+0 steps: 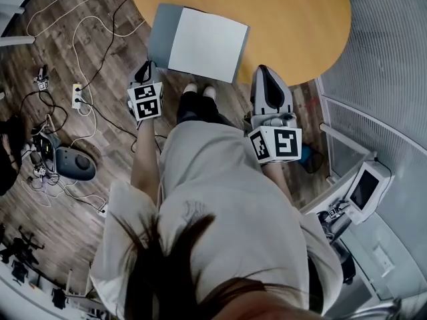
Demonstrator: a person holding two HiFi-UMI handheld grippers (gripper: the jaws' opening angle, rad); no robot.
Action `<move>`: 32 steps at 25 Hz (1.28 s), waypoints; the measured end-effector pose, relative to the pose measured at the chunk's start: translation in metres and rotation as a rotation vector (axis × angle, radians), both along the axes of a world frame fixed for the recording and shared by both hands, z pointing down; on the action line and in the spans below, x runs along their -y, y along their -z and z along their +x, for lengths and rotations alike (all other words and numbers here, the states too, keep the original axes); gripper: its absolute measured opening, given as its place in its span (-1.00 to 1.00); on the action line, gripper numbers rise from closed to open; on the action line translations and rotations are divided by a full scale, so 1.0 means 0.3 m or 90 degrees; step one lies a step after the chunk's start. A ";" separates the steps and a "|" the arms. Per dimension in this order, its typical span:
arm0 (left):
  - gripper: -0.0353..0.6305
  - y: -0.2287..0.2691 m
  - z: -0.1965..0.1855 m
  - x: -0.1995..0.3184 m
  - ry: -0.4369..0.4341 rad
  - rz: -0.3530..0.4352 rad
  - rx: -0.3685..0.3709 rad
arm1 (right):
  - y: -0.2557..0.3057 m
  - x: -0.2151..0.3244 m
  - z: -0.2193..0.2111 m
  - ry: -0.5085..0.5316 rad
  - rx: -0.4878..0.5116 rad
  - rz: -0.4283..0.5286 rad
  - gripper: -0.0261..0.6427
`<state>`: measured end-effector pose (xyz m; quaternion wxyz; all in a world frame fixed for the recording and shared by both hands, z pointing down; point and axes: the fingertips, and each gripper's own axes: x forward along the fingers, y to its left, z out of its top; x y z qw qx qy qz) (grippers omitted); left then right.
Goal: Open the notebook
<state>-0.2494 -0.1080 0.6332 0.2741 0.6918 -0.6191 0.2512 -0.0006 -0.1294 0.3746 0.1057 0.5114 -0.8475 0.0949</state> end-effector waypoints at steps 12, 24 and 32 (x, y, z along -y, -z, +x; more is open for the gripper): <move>-0.76 -0.054 0.004 0.019 0.002 -0.022 0.001 | -0.014 0.007 0.015 -0.008 0.000 -0.007 -0.92; -0.43 -0.019 -0.049 0.008 0.045 0.004 -0.010 | -0.012 0.007 0.018 0.004 0.006 -0.008 -0.92; -0.42 0.007 -0.058 0.001 0.049 0.011 -0.001 | -0.010 0.012 0.013 0.011 0.012 -0.006 -0.92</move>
